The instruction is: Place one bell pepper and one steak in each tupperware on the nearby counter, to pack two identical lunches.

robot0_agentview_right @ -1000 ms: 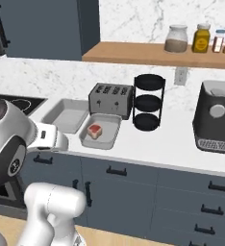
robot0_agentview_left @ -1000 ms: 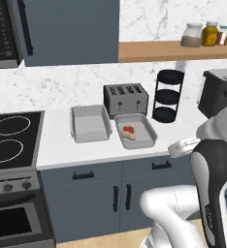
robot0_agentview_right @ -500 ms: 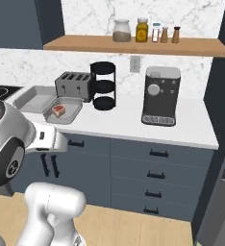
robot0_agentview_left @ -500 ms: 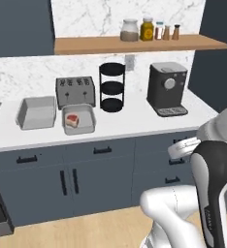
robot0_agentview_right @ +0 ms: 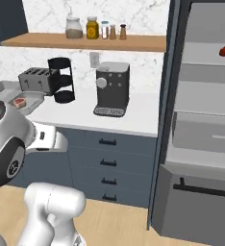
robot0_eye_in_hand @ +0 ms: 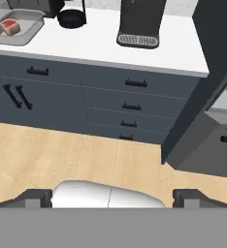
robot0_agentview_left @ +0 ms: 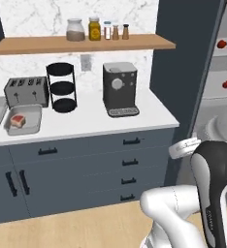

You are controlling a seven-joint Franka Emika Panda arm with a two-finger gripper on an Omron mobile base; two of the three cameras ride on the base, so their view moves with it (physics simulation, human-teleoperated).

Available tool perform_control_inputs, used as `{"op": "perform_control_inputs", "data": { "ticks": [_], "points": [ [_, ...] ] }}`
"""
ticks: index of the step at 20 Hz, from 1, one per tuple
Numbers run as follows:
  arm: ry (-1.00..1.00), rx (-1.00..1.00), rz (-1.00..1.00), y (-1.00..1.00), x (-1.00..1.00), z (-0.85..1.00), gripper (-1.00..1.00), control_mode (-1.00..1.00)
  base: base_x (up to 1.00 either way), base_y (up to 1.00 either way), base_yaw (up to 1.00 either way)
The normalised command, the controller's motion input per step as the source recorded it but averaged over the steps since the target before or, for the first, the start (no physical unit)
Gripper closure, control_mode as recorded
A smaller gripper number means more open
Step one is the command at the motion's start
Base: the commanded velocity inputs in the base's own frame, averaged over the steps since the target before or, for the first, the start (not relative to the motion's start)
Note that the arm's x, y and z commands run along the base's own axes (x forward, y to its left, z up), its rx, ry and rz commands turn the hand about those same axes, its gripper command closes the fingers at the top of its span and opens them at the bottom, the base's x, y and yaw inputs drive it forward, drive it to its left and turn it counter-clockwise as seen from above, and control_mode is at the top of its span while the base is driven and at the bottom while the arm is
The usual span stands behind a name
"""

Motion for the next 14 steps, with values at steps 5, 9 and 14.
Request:
{"op": "perform_control_inputs", "data": {
  "ticks": [5, 9, 14],
  "points": [
    [0.0, 0.0, 0.0, 0.0, 0.0, 0.0, -1.0, 1.0, -0.07, -1.0, 0.0],
    [0.0, 0.0, 0.0, 0.0, 0.0, 0.0, -1.0, 1.0, 0.0, -1.0, 0.0],
    [0.0, 0.0, 0.0, 0.0, 0.0, 0.0, -1.0, 1.0, 0.01, -0.31, 0.0]
  ]
}}
